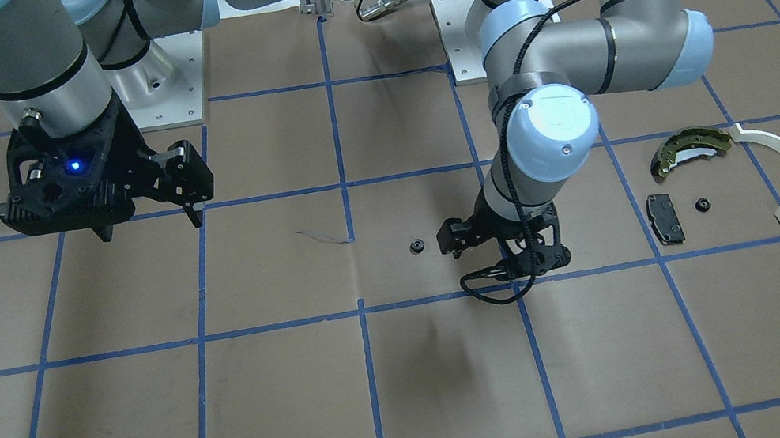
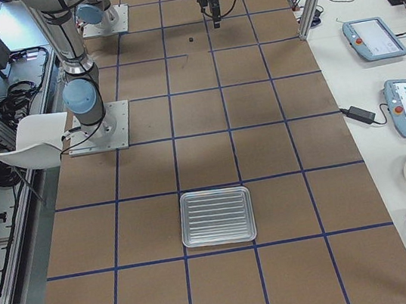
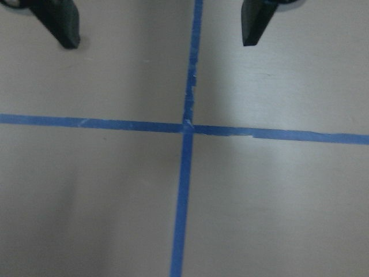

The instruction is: Place bearing gear from tray to pile

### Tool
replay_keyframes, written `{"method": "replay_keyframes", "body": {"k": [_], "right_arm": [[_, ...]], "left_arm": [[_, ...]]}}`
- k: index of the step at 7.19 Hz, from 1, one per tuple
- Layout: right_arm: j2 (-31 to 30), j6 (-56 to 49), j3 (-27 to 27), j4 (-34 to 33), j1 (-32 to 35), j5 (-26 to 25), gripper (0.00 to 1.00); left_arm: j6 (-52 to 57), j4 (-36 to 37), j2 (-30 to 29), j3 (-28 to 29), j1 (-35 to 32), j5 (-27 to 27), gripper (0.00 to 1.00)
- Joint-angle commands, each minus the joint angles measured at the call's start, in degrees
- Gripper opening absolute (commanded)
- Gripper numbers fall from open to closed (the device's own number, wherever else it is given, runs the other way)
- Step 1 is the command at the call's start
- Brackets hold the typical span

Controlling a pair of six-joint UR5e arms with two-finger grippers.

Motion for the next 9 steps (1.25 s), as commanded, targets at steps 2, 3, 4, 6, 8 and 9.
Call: {"method": "replay_keyframes", "body": {"k": [2, 3, 4, 6, 8, 9], "right_arm": [[0.13, -4.13, -3.57, 7.4, 0.13, -1.34, 1.0], [-0.4, -4.94, -1.3, 7.4, -0.39, -1.6, 1.0], [-1.62, -5.47, -0.84, 6.79, -0.49, -1.43, 1.0], [-1.72, -6.27, -0.75, 7.4, -0.58, -0.99, 1.0], [-1.55, -6.18, -0.75, 7.31, -0.58, -1.08, 1.0], [-1.54, -6.18, -0.83, 6.79, -0.58, -1.08, 1.0]], "left_arm": [[-4.95, 10.79, -2.07, -7.48, -4.13, -0.52, 1.0], [-5.48, 12.31, -2.34, -9.15, -4.31, -2.18, 1.0], [-5.92, 13.28, -2.69, -9.43, -4.83, -2.54, 1.0], [-6.19, 13.29, -3.04, -9.52, -5.19, -2.72, 0.97], [-6.28, 13.2, -3.39, -9.7, -5.19, -4.03, 0.88], [-6.28, 13.2, -3.74, -9.7, -5.19, -4.04, 0.81]]}}
